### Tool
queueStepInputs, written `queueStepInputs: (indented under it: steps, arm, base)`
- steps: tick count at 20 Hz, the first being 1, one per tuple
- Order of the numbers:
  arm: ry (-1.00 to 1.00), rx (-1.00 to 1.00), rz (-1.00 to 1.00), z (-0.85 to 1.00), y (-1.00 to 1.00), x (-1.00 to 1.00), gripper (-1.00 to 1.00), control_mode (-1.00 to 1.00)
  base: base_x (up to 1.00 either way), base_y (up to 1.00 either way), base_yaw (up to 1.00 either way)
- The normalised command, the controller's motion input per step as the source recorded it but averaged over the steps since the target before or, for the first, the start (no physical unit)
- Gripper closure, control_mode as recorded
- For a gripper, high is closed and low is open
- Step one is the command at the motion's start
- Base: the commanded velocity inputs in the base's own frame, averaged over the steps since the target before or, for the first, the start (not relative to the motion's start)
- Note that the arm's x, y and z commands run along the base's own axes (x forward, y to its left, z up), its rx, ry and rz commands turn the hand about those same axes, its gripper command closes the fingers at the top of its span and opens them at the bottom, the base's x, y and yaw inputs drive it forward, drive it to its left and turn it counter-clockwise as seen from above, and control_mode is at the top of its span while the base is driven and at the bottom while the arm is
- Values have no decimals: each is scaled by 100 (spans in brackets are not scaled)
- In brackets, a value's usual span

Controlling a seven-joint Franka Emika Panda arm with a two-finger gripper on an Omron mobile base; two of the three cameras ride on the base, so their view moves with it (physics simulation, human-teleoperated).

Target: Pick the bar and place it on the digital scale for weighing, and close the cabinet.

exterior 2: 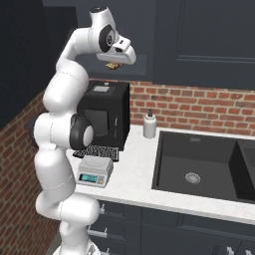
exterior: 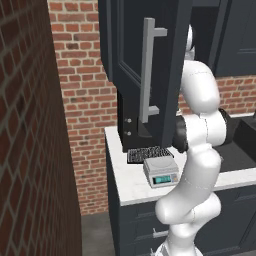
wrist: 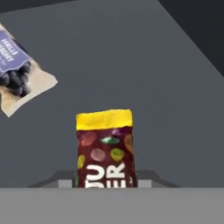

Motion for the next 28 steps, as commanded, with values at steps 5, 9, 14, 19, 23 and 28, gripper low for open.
queueStepInputs:
  steps: [5, 9, 14, 19, 23, 28]
  arm:
    - [-2, 0, 0, -28, 0, -98, 100, -100]
    - [-2, 4, 0, -11, 0, -100, 100, -100]
    - [-1, 8, 0, 0, 0, -100, 100, -100]
    - [0, 10, 0, 0, 0, -100, 100, -100]
    - [-1, 9, 0, 0, 17, -100, 100, -100]
    - [-1, 11, 0, 0, 31, -100, 100, -100]
  base:
    - [0, 0, 0]
    - [0, 0, 0]
    - [0, 0, 0]
    - [0, 0, 0]
    - [0, 0, 0]
    - [0, 0, 0]
